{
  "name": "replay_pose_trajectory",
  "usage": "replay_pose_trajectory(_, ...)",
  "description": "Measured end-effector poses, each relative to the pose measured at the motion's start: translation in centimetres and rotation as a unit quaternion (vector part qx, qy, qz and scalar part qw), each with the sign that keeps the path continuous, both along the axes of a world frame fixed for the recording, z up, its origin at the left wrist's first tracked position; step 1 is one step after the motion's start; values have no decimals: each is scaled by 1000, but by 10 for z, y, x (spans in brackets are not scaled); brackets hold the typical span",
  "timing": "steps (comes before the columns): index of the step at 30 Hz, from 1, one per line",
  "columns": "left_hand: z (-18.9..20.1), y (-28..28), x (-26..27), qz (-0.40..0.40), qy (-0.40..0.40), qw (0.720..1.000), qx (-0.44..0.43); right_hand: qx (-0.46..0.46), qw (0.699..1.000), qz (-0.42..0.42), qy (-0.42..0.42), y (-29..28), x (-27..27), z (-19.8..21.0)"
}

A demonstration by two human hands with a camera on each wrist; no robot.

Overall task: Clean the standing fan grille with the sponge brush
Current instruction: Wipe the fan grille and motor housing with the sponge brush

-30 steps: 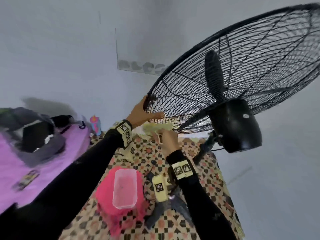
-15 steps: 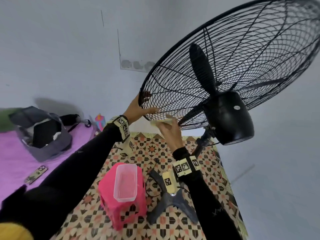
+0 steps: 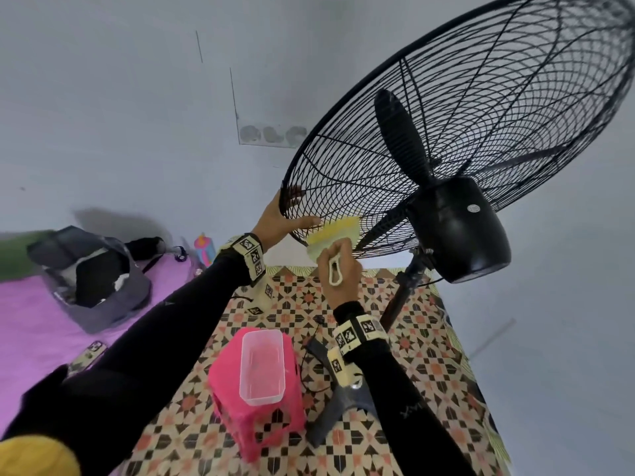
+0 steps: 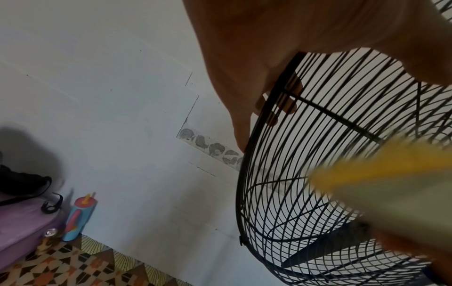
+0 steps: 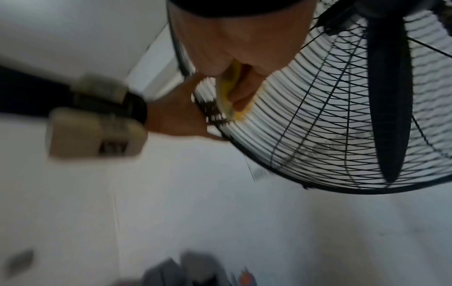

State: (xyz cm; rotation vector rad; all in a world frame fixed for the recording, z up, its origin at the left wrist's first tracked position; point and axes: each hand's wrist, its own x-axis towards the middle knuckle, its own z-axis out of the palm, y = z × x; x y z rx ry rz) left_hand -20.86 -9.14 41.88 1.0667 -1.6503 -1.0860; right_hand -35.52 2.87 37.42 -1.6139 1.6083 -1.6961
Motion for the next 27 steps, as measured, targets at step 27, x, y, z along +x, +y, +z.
replay_pose_trajectory(27, -9, 3, 0, -7, 8, 1000, -9, 152, 985, -18, -82, -30, -26, -32)
